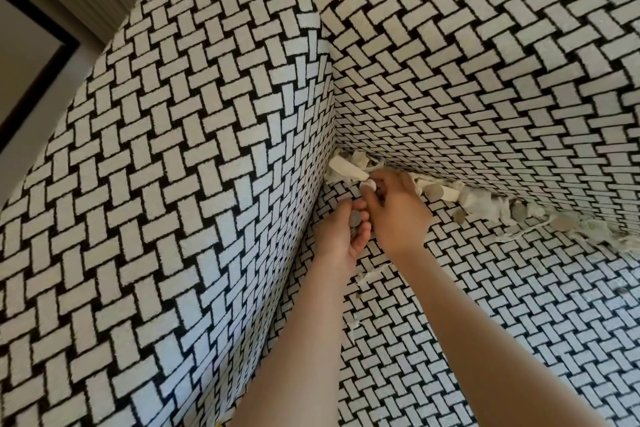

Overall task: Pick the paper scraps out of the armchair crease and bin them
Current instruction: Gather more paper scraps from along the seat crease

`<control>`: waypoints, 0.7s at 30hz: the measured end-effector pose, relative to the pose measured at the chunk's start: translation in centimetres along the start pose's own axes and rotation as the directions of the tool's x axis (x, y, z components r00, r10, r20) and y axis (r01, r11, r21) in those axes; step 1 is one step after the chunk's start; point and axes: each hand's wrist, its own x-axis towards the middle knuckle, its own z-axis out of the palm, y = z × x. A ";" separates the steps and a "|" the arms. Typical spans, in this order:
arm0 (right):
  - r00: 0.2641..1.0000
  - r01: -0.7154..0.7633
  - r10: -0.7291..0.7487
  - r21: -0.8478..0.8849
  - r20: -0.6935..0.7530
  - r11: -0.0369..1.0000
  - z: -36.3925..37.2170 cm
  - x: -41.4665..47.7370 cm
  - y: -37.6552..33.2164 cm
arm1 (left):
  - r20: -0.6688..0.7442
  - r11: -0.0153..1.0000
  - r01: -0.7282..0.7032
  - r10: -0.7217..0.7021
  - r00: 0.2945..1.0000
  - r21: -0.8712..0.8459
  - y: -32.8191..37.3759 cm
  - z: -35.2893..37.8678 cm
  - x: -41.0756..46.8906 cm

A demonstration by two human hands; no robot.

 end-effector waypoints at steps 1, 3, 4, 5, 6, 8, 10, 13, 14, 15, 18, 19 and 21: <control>0.999 -0.015 0.015 -0.011 0.030 1.000 0.0 0.3 -0.2 | 0.000 1.000 0.002 -0.002 1.000 0.005 0.0 -0.1 0.0; 0.994 -0.063 0.067 -0.047 0.085 0.997 0.1 1.0 -0.7 | 0.003 1.000 0.011 -0.011 1.000 -0.012 -0.1 -0.2 0.0; 0.992 -0.076 0.083 -0.071 0.099 0.995 0.2 1.3 -0.9 | 0.008 0.999 0.018 -0.017 1.000 -0.033 0.0 -0.2 0.0; 0.990 -0.082 0.092 -0.092 0.107 0.992 0.2 1.5 -1.2 | 0.014 0.998 0.024 -0.023 1.000 -0.055 0.0 -0.3 0.0; 0.989 -0.086 0.097 -0.101 0.109 0.991 0.2 1.6 -1.4 | 0.020 0.997 0.028 -0.027 0.999 -0.075 0.1 -0.3 0.0; 0.990 -0.095 0.104 -0.091 0.100 0.991 0.1 1.6 -1.5 | 0.022 0.995 0.031 -0.029 0.999 -0.090 0.1 -0.3 0.1; 0.991 -0.108 0.112 -0.060 0.078 0.992 0.0 1.6 -1.6 | 0.021 0.996 0.028 -0.026 0.999 -0.088 0.1 -0.4 0.1; 0.990 -0.134 0.133 0.022 0.042 0.991 0.4 1.5 -1.7 | 0.020 0.995 0.023 -0.021 1.000 -0.094 0.0 -0.4 0.1; 0.990 -0.142 0.141 0.057 0.026 0.988 0.5 1.5 -1.7 | 0.024 0.995 0.021 -0.019 1.000 -0.097 0.0 -0.4 0.2; 0.990 -0.144 0.144 0.088 0.005 0.986 0.6 1.4 -1.7 | 0.026 0.995 0.019 -0.016 1.000 -0.097 0.0 -0.5 0.2; 0.991 -0.117 0.127 0.172 -0.052 0.978 0.6 0.8 -1.5 | 0.032 0.998 0.007 -0.004 0.999 -0.065 -0.1 -0.6 0.3; 0.990 -0.116 0.132 0.226 -0.056 0.967 0.5 0.6 -1.4 | 0.040 0.999 -0.002 0.004 0.999 -0.050 -0.2 -0.6 0.4; 0.984 -0.157 0.176 0.365 -0.019 0.918 -0.1 0.3 -1.2 | 0.062 0.999 -0.020 0.022 0.998 -0.032 -0.2 -0.7 0.5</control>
